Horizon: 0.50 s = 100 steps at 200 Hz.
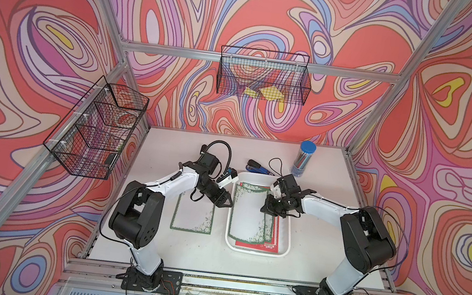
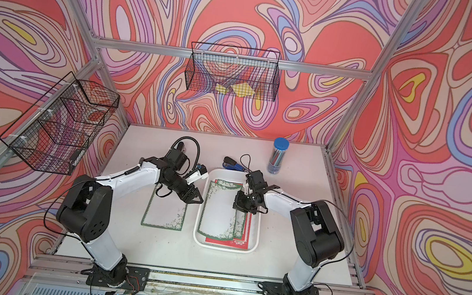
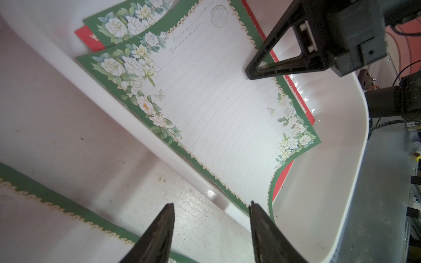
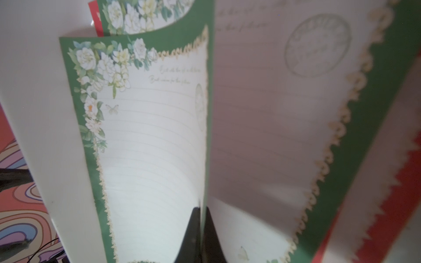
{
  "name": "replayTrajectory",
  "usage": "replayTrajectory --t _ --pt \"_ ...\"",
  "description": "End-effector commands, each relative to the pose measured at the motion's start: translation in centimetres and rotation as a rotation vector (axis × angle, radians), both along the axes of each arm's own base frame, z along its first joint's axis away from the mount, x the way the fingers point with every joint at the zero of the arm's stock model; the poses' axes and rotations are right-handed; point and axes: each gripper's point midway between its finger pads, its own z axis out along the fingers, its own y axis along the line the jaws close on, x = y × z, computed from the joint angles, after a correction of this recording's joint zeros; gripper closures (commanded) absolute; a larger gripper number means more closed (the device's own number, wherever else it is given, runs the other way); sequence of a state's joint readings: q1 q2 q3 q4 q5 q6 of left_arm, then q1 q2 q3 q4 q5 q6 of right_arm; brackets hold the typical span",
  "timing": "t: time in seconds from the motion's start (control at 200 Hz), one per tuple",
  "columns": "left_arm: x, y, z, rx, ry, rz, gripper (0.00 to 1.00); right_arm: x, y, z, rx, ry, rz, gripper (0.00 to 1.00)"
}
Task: Take out the stationery paper from the storage box
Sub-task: Pick up the stationery paper from the storage box.
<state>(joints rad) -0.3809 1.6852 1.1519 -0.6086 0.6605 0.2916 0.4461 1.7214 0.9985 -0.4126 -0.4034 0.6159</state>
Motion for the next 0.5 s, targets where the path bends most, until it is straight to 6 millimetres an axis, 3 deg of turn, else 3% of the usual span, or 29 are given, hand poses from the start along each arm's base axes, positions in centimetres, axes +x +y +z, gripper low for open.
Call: replayTrajectory --t 0.0,0.175,0.496 --pt "0.3 -0.4 3.3 -0.053 -0.158 -0.021 0.42 0.8 -1.2 3.5 -0.086 -0.081 0.043 1.0" --pt "0.3 -0.4 7.6 -0.143 -0.378 -0.024 0.41 1.4 -3.5 9.0 -0.225 -0.201 0.091 1.0" --pt "-2.5 -0.7 16.1 -0.37 -0.704 -0.075 0.38 1.2 -7.1 21.0 -0.447 -0.487 0.221 1.0"
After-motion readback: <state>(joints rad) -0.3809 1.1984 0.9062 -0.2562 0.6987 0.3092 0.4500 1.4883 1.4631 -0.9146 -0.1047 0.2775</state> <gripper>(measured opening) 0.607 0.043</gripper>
